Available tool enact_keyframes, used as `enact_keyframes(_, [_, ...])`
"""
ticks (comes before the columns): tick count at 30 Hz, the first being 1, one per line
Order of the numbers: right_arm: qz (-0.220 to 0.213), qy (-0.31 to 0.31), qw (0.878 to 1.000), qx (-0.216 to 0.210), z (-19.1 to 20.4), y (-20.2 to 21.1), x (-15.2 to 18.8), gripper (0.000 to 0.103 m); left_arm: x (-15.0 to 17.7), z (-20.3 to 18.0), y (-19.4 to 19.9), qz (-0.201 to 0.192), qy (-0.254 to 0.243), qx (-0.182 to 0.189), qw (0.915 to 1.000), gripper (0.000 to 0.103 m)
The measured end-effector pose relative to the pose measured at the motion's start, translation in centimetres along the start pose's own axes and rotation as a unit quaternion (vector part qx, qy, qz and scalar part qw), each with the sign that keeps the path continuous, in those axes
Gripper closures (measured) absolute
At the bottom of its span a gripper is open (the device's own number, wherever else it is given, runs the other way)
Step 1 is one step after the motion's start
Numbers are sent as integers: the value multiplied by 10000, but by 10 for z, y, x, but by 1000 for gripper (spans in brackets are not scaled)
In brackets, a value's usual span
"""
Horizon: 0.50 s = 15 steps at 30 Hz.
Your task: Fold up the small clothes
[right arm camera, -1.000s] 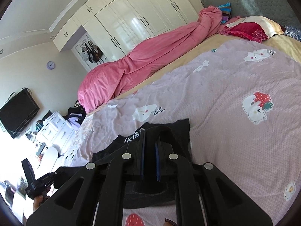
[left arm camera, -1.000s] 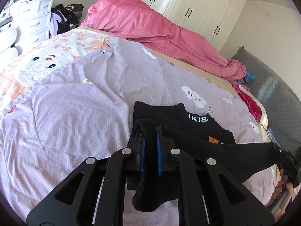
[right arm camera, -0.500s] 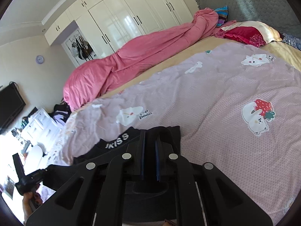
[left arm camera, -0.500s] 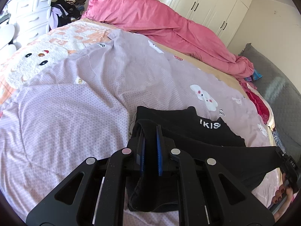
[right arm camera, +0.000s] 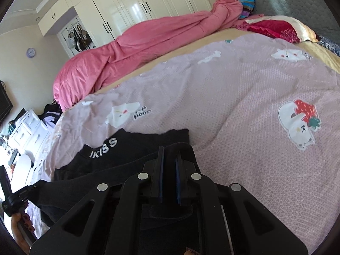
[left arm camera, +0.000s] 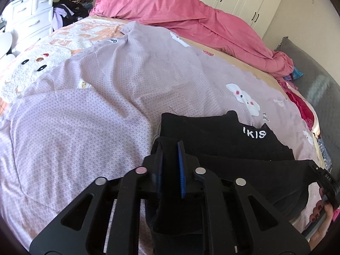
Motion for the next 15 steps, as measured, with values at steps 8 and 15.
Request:
enact_keyframes(8, [-95,79,9999,7,6,6,1,54,-6,5,17,-262,19,-127,9996,68])
enact_keyframes(15, [-454,123,9987,195,4,34,-1,36,-12,10,59,-926,132,-242,9953,58])
Point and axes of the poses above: each gripper's, at about its wrist camera, not at the fingertips, and y roughly against the way its jaws point, z to its left, x to its underside, the point moved 3 cm from there along -y, roughly the way its jaws point, and after that the axes turned 3 degrees about z, right-handed, at the moved point
